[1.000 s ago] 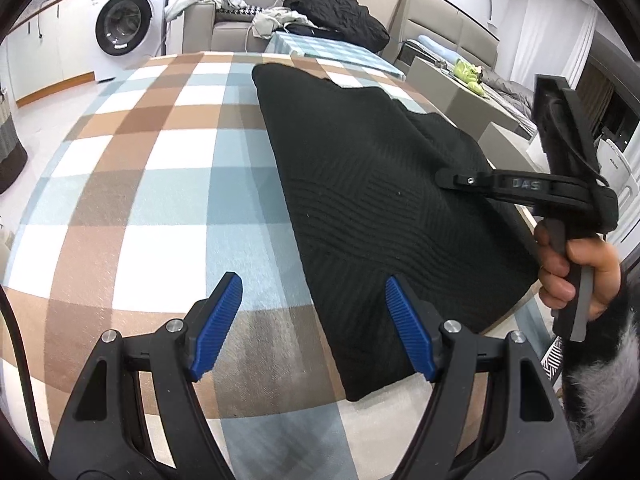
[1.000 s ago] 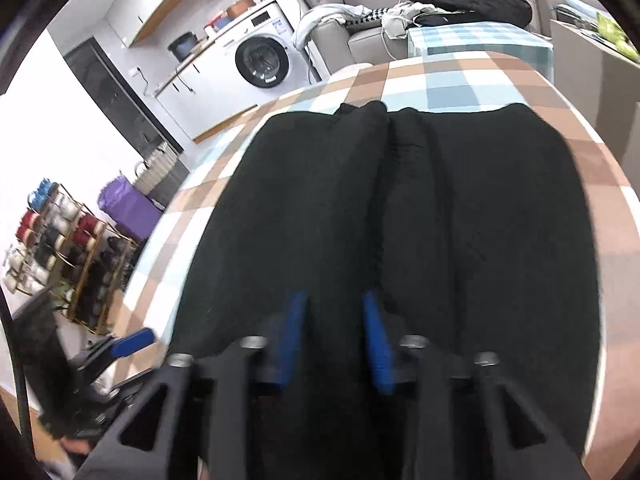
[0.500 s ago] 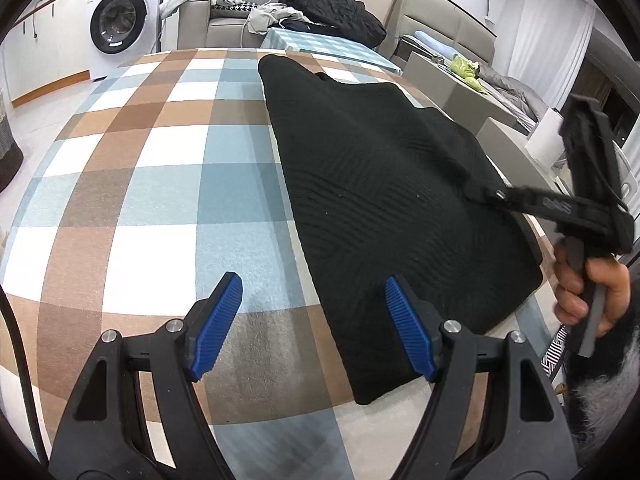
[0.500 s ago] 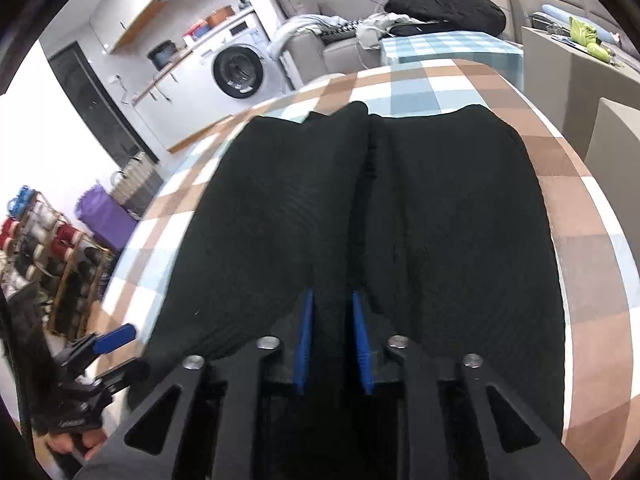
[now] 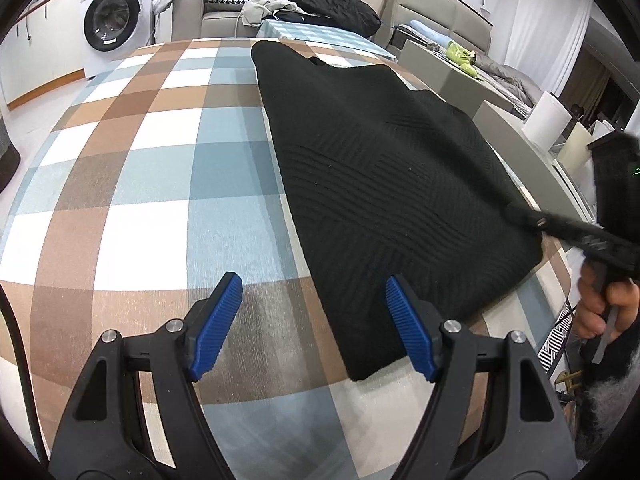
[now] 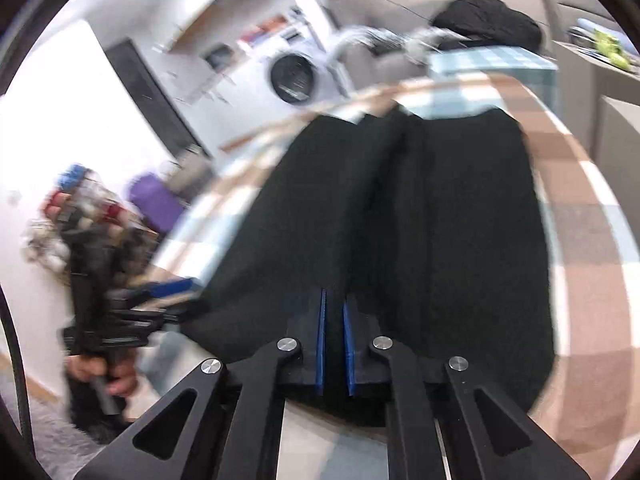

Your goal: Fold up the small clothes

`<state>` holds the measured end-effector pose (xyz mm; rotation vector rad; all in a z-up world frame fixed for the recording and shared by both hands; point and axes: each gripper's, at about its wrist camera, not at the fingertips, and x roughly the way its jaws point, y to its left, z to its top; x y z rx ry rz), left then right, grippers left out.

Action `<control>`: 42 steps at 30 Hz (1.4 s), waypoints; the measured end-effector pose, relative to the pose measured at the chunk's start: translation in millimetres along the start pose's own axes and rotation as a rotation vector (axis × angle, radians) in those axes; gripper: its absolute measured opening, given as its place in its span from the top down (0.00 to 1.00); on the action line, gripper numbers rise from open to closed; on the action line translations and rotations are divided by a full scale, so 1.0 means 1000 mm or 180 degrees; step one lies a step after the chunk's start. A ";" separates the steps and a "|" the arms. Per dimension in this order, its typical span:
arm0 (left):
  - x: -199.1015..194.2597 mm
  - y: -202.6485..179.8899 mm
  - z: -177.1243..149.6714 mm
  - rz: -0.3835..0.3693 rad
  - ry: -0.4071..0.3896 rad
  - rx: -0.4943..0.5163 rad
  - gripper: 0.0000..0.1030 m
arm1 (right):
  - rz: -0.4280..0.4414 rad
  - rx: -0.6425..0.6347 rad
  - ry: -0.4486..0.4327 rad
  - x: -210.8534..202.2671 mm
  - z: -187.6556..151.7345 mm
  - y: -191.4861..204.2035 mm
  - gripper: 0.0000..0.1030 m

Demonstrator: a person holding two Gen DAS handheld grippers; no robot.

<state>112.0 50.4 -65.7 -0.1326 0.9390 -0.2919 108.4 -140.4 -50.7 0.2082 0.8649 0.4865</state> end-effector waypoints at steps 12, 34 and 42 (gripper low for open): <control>0.000 -0.007 0.003 -0.0042 0.0008 0.0048 0.30 | 0.0129 -0.0128 0.0010 -0.001 -0.017 -0.003 0.91; -0.003 -0.009 0.007 -0.0062 -0.0034 0.0070 0.30 | -0.0265 0.0018 -0.0127 0.026 0.028 0.010 0.71; -0.003 -0.008 0.011 -0.0068 -0.0046 0.0046 0.30 | -0.0379 -0.0049 -0.0300 0.026 0.044 0.011 0.92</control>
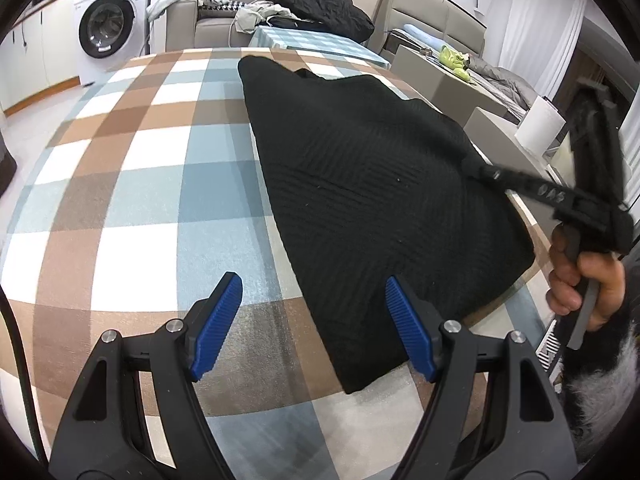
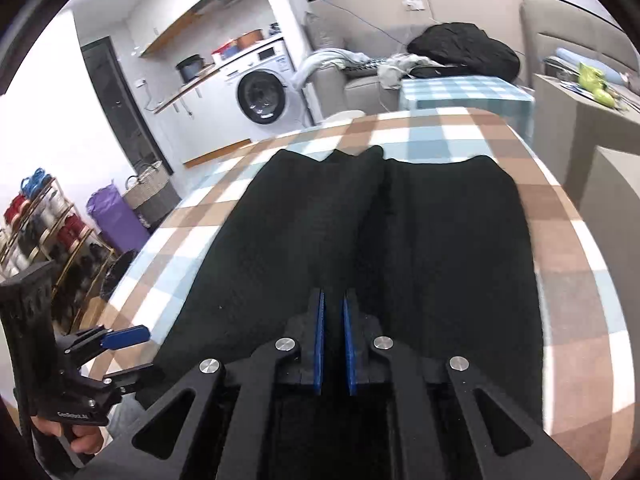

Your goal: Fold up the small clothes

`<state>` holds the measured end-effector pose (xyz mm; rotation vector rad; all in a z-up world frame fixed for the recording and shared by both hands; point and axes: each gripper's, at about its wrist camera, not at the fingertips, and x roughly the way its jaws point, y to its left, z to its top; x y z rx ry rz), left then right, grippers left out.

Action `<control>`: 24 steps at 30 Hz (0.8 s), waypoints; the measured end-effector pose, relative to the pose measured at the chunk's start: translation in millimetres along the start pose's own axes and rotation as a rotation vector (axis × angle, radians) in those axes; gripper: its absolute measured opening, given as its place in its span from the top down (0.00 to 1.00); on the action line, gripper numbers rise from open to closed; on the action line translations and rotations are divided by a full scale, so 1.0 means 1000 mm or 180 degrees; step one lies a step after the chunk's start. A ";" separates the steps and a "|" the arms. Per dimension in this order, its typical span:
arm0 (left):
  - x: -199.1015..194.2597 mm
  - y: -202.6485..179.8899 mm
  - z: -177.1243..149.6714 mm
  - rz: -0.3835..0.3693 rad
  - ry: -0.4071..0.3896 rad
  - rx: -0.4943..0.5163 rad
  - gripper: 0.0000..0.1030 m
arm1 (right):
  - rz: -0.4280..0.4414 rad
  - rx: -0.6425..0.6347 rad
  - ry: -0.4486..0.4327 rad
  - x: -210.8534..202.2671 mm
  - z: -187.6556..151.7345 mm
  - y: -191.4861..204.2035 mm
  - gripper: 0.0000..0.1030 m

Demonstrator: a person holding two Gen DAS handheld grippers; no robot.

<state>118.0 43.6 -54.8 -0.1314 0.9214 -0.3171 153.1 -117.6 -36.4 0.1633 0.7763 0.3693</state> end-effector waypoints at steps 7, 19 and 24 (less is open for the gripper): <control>0.002 -0.002 -0.001 0.0003 0.0007 0.0013 0.30 | 0.0160 0.0269 0.0210 0.002 -0.020 -0.017 0.73; 0.010 -0.014 -0.014 -0.0111 0.0183 0.0224 0.30 | 0.0560 0.0018 0.0090 -0.052 -0.077 -0.020 0.88; 0.008 -0.012 -0.019 -0.0094 0.0216 0.0248 0.30 | 0.0511 -0.0213 -0.0090 -0.058 -0.059 -0.010 0.90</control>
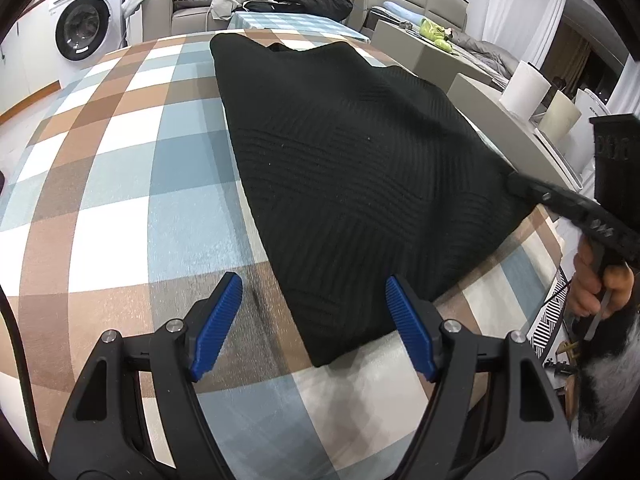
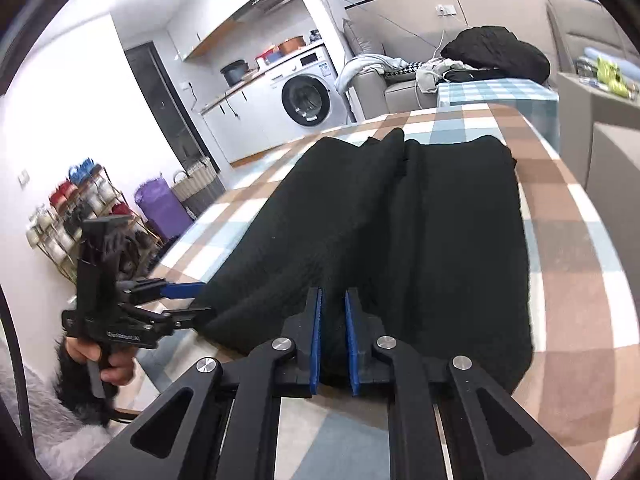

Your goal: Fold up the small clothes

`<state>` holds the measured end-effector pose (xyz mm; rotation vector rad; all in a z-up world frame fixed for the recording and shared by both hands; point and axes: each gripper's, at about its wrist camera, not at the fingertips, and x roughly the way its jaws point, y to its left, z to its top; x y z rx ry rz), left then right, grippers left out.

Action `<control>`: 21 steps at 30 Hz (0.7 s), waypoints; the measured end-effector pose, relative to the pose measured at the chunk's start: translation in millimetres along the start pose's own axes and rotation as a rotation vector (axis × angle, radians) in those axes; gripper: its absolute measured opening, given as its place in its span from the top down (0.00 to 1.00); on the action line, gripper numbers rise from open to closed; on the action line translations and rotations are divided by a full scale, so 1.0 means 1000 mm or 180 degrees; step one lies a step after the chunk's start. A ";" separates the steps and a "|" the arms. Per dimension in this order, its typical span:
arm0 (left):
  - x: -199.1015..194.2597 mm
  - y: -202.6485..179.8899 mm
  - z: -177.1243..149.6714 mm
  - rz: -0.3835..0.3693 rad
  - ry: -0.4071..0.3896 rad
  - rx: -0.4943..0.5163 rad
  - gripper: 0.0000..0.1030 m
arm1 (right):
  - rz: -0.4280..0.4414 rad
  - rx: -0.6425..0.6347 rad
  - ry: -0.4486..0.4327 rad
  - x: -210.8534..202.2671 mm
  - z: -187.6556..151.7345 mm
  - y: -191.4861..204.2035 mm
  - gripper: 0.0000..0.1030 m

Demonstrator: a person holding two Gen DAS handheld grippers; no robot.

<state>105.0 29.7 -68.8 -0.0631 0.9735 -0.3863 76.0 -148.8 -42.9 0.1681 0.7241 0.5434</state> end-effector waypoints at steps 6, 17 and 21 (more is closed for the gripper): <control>-0.006 -0.001 -0.001 0.0025 -0.0037 -0.0022 0.30 | -0.0366 0.0025 0.0384 0.016 -0.017 -0.008 0.80; 0.008 -0.023 0.013 0.0131 -0.0035 0.0221 0.30 | -0.0302 0.0491 0.0308 0.031 0.018 -0.029 0.56; 0.006 -0.019 0.014 0.0069 -0.0030 0.0160 0.30 | -0.0239 0.0524 0.0375 0.061 0.043 -0.033 0.55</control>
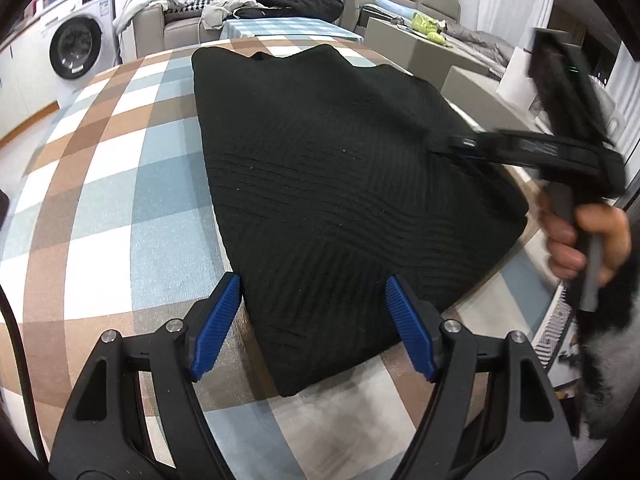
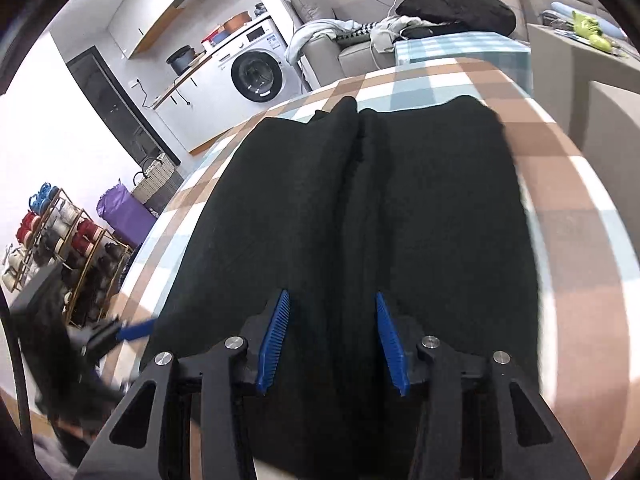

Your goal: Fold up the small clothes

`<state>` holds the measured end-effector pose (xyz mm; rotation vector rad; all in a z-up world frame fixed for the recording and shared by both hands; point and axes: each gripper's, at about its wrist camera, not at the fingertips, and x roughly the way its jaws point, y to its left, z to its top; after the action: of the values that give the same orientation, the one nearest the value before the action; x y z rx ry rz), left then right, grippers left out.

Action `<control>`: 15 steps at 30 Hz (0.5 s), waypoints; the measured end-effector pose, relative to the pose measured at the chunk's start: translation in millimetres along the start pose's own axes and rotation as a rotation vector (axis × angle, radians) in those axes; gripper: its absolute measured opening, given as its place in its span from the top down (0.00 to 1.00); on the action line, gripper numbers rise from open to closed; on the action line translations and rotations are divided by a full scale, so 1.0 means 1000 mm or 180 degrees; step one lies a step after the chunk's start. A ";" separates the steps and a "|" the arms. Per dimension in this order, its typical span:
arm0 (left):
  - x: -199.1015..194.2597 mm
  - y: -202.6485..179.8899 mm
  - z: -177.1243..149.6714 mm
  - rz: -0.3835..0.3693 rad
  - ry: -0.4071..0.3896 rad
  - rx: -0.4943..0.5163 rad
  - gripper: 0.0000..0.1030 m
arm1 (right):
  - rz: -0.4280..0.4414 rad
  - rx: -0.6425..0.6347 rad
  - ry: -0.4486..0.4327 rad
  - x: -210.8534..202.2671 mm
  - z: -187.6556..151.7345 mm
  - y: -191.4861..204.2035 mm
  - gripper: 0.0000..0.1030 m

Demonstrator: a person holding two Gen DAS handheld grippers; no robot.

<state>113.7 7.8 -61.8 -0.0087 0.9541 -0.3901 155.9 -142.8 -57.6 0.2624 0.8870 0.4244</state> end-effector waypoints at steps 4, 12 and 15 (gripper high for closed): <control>-0.006 0.011 0.005 0.0008 -0.0089 -0.0131 0.30 | -0.0137 -0.0047 0.0070 0.027 0.024 0.005 0.63; -0.018 0.032 0.014 0.0046 -0.0231 -0.0303 0.30 | -0.0334 -0.0487 -0.0456 -0.019 0.040 0.037 0.89; -0.007 0.036 0.016 0.0057 -0.0149 -0.0370 0.30 | -0.0713 -0.0383 -0.0253 -0.002 0.038 0.013 0.86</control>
<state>134.7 41.3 -52.9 -0.1145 0.9289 -0.3163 181.5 -133.9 -27.5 0.0677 0.7996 0.2563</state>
